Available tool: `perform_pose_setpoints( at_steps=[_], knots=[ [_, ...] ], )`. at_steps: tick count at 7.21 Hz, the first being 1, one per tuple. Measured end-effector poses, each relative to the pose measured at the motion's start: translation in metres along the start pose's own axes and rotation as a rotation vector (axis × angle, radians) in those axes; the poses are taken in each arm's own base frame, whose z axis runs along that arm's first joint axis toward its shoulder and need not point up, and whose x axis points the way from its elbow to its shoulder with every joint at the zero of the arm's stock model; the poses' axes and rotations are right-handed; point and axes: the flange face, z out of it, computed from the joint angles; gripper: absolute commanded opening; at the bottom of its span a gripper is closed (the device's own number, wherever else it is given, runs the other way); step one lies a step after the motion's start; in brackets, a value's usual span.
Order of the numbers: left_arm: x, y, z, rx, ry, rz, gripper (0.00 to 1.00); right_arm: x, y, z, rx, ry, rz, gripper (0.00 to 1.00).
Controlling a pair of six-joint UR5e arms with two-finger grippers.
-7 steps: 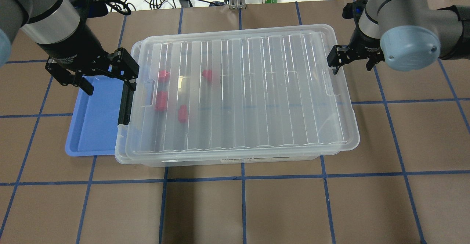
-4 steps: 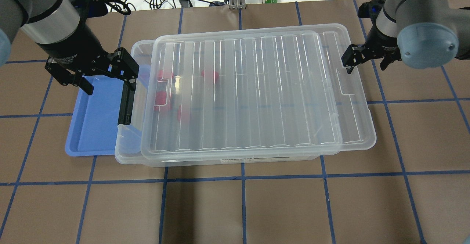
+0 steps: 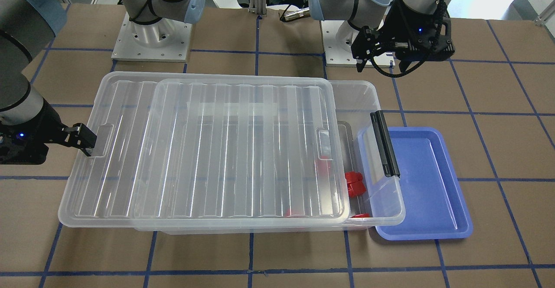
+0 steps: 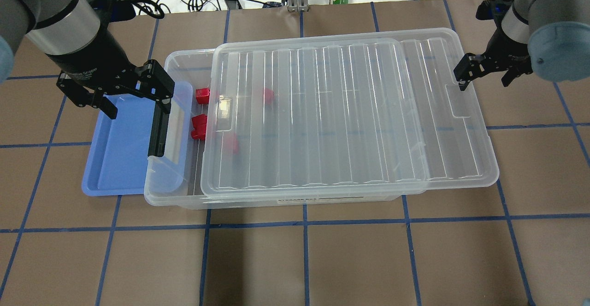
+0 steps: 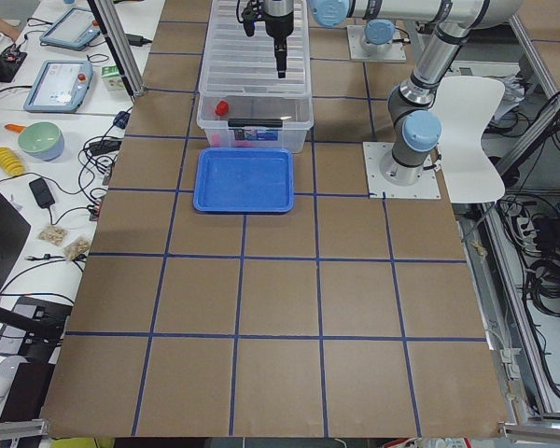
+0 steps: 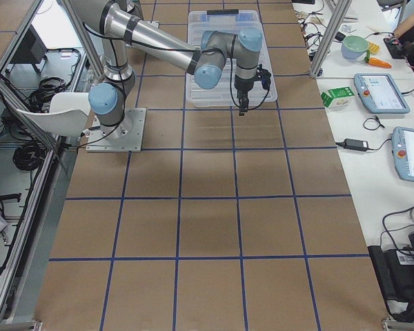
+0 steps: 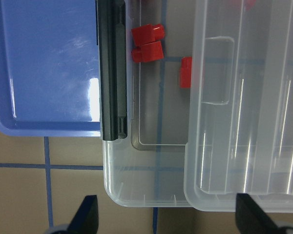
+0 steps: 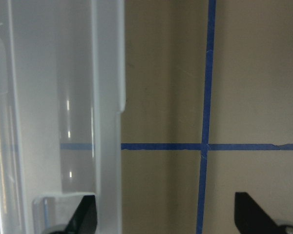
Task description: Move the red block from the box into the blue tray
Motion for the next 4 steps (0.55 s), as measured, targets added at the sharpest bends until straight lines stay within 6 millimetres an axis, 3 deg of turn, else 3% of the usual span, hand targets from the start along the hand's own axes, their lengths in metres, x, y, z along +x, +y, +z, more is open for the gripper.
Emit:
perform_pose_setpoints(
  at_steps=[4],
  knots=[
    [0.001, -0.003, 0.001, -0.003, 0.004, 0.001, 1.0, 0.027, 0.002, -0.002, 0.001, 0.005, 0.036, 1.0]
  ],
)
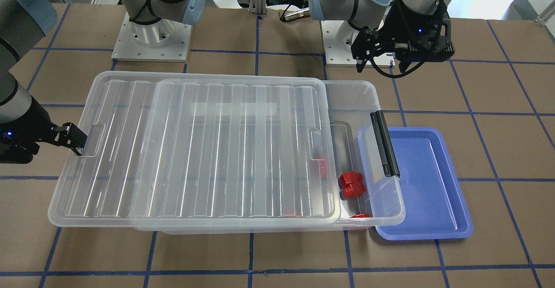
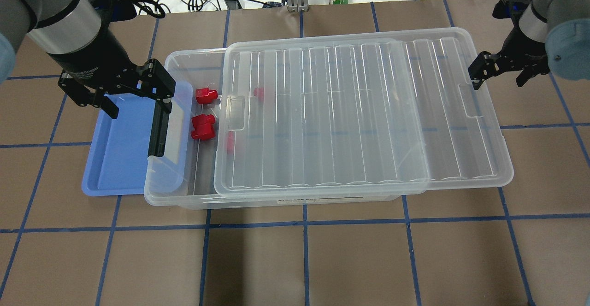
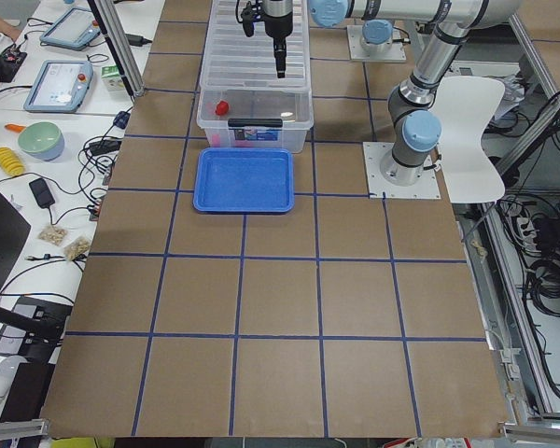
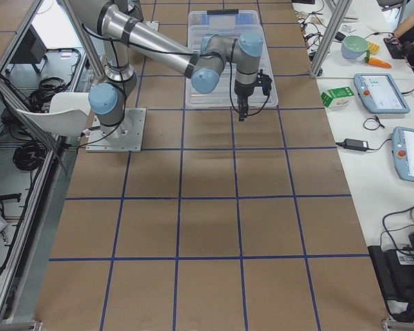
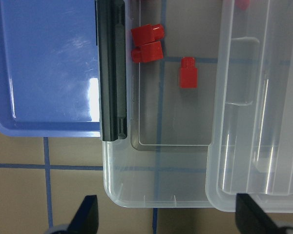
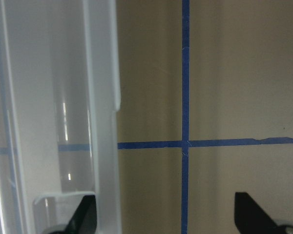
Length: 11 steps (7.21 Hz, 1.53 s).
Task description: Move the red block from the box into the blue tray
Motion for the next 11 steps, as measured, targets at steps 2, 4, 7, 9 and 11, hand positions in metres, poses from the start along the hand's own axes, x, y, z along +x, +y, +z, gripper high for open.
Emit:
perform_pose_setpoints(
  at_steps=[2, 4, 7, 9, 11],
  knots=[
    [0.0, -0.004, 0.002, 0.009, 0.003, 0.001, 1.0, 0.01, 0.001, -0.002, 0.002, 0.005, 0.007, 1.0],
    [0.0, -0.014, 0.003, 0.04, 0.007, -0.014, 1.0, 0.018, 0.002, -0.002, 0.004, 0.007, 0.011, 1.0],
    [0.001, -0.029, 0.016, 0.051, 0.008, -0.015, 1.0, 0.039, 0.005, -0.002, 0.005, 0.007, 0.022, 1.0],
    [0.004, -0.044, 0.045, 0.044, 0.008, -0.009, 1.0, 0.048, 0.006, -0.002, 0.005, 0.008, 0.018, 1.0],
    [0.01, -0.057, 0.083, 0.054, 0.009, -0.005, 0.87, 0.057, 0.007, -0.003, 0.01, 0.008, 0.021, 1.0]
  ],
)
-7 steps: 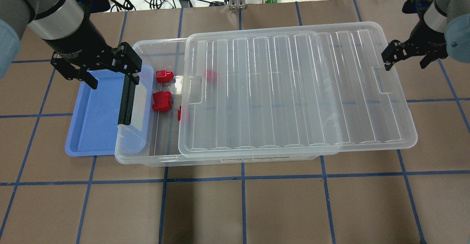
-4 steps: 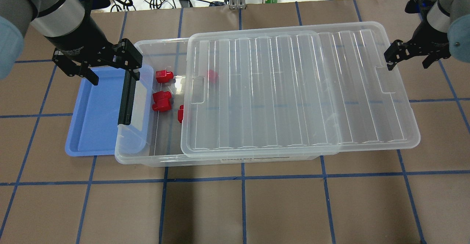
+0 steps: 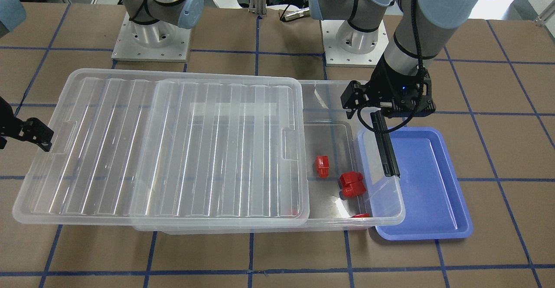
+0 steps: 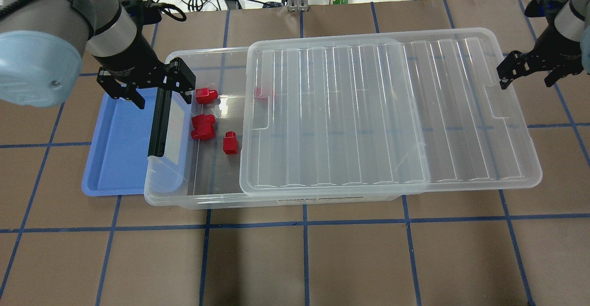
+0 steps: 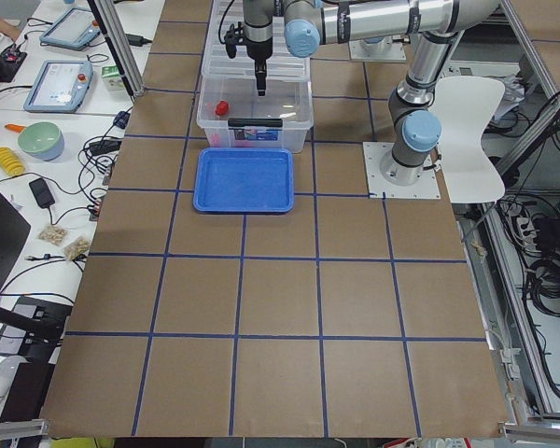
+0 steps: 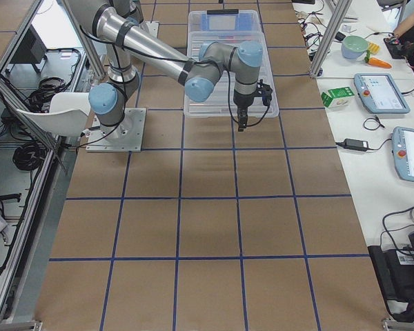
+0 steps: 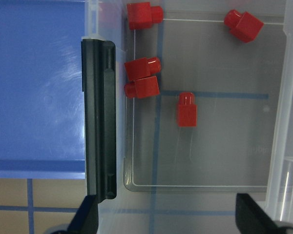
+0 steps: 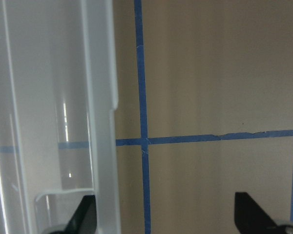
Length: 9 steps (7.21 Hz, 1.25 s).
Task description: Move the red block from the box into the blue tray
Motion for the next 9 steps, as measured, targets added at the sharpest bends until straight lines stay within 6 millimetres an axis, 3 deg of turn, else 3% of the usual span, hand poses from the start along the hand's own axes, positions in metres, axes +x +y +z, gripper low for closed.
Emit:
perform_pose_setpoints(
  at_steps=[3, 9],
  knots=[
    [0.018, -0.006, 0.032, -0.014, -0.002, 0.03, 0.78, 0.005, 0.001, 0.0, -0.001, 0.001, 0.003, 1.0],
    [0.03, -0.007, 0.124, -0.036, -0.004, 0.019, 0.78, 0.014, 0.003, 0.001, -0.008, 0.004, 0.017, 1.0]
  ],
)
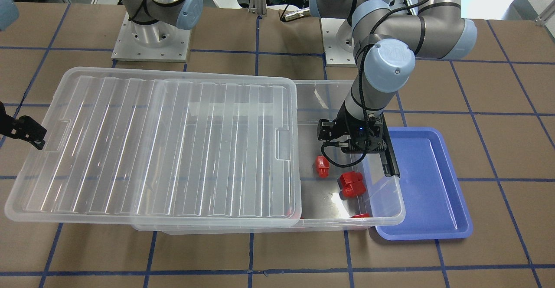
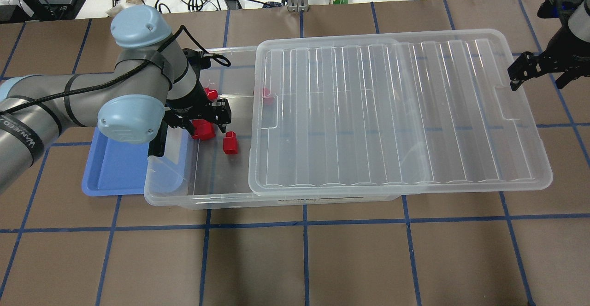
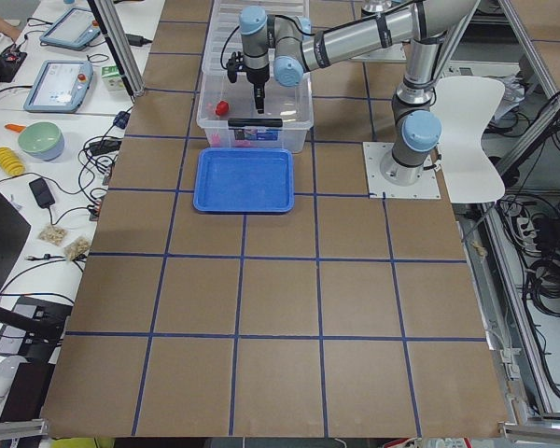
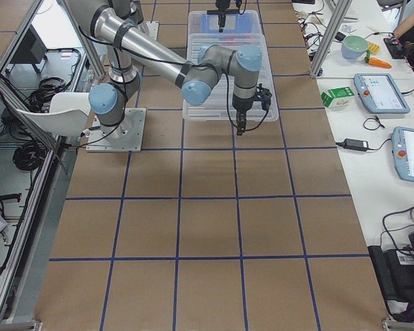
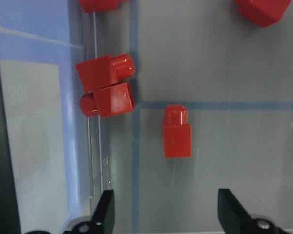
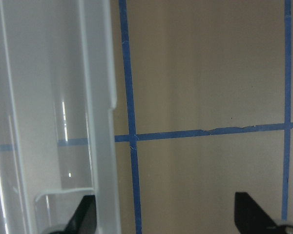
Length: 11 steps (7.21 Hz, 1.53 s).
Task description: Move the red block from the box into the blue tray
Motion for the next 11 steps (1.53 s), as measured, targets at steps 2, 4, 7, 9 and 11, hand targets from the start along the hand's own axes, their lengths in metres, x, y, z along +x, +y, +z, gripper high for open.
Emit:
perform_pose_setpoints(
  at_steps=[2, 4, 7, 9, 11],
  knots=[
    [0.002, -0.002, 0.02, -0.017, 0.012, -0.001, 0.78, 0.001, 0.0, -0.001, 0.001, 0.004, 0.001, 1.0],
    [0.006, -0.008, 0.036, -0.026, 0.043, -0.011, 0.78, 0.003, -0.002, -0.015, 0.016, 0.021, 0.003, 1.0],
    [0.007, -0.015, 0.057, -0.047, 0.051, -0.052, 0.78, 0.002, -0.002, -0.09, 0.012, 0.011, 0.008, 1.0],
    [0.007, -0.017, 0.072, -0.073, 0.05, -0.088, 0.78, -0.009, 0.024, -0.154, -0.005, -0.008, 0.016, 1.0],
    [0.007, -0.02, 0.087, -0.096, 0.047, -0.104, 0.77, -0.035, 0.043, -0.181, -0.008, -0.029, 0.04, 1.0]
  ],
)
